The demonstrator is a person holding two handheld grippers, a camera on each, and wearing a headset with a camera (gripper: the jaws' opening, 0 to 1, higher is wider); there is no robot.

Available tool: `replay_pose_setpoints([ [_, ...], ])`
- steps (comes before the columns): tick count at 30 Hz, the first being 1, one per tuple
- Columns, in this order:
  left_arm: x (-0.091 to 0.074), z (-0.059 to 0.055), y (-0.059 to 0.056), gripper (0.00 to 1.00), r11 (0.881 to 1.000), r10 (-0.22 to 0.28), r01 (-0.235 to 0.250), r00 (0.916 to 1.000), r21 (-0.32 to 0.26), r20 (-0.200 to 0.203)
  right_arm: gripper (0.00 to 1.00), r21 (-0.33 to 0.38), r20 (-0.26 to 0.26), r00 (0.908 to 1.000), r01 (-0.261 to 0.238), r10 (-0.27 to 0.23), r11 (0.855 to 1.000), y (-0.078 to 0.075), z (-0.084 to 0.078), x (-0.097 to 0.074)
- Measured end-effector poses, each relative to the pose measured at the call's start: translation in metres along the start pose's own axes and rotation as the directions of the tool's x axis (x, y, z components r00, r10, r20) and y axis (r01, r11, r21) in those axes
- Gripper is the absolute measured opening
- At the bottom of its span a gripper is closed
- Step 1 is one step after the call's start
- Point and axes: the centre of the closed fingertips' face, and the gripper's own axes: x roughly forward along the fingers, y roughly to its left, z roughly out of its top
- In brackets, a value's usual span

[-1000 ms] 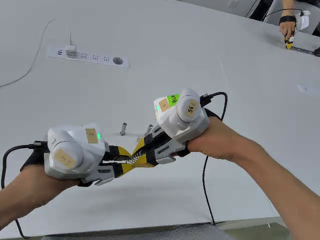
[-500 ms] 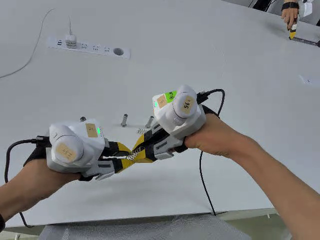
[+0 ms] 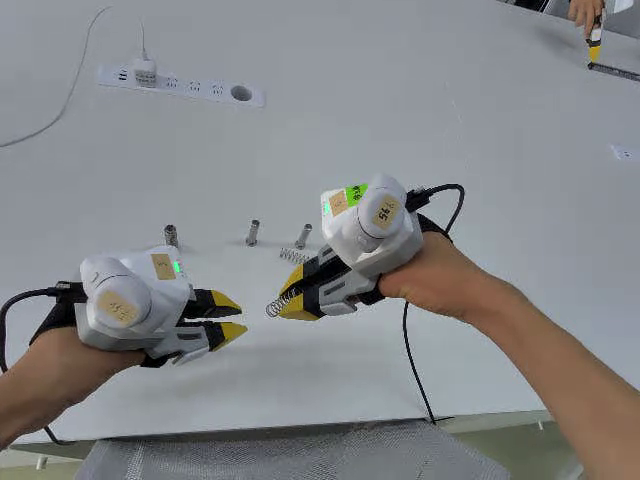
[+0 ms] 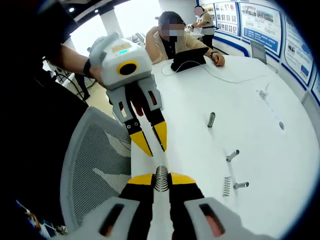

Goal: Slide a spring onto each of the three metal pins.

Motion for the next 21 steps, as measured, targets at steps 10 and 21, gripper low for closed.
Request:
replay_pose_setpoints([
  [10, -0.007, -0.009, 0.012, 0.17, 0.996, 0.066, -0.067, 0.9978, -0.058, -0.009, 0.12, 0.032, -0.018, 0.9986, 0.049, -0.049, 0.998, -0.02, -0.008, 0.004],
  [21, -0.018, -0.017, 0.031, 0.23, 0.982, 0.15, -0.15, 0.9886, -0.112, -0.011, 0.12, 0.033, -0.079, 0.9939, 0.08, -0.077, 0.996, -0.047, -0.023, 0.008],
])
